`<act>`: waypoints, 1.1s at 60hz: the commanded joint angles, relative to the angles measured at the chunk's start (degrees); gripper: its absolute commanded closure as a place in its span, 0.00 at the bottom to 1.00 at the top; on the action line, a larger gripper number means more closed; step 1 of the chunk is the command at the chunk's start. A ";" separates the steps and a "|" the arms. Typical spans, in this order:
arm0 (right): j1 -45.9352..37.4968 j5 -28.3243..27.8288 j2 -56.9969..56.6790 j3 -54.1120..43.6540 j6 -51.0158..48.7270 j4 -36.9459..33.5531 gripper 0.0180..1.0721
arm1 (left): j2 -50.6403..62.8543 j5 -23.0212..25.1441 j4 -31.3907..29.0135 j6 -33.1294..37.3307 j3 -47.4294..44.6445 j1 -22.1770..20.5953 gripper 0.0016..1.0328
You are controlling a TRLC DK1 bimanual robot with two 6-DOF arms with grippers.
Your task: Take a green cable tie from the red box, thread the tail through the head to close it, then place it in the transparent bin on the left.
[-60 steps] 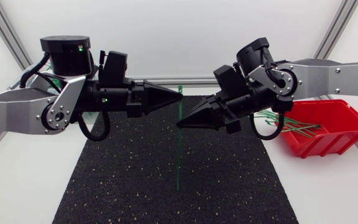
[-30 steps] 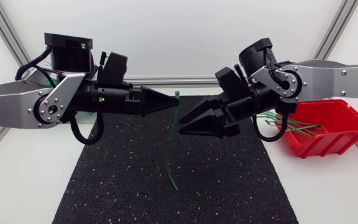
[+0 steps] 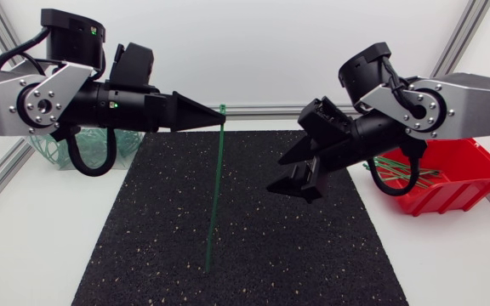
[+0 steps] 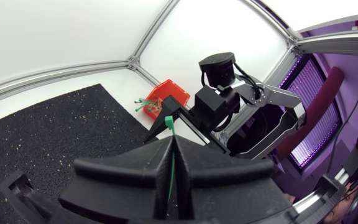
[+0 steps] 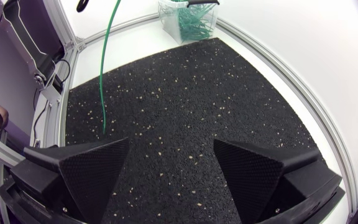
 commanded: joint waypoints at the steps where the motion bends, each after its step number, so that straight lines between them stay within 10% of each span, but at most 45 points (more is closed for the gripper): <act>1: 0.77 2.50 -2.04 1.16 -1.39 -0.74 0.05 | -0.50 0.91 -0.77 0.27 1.53 0.77 0.97; 22: 11.23 22.27 -9.68 -6.58 -3.85 14.73 0.05 | -0.23 1.97 -8.51 -0.08 4.43 1.92 0.97; 45: 22.56 42.14 -10.65 -17.74 -33.55 41.89 0.04 | 2.05 9.26 -12.02 -5.35 7.07 4.64 0.97; 66: 28.45 43.02 -10.03 -25.74 -62.73 63.24 0.04 | 6.88 14.62 -13.69 -5.62 9.62 9.12 0.97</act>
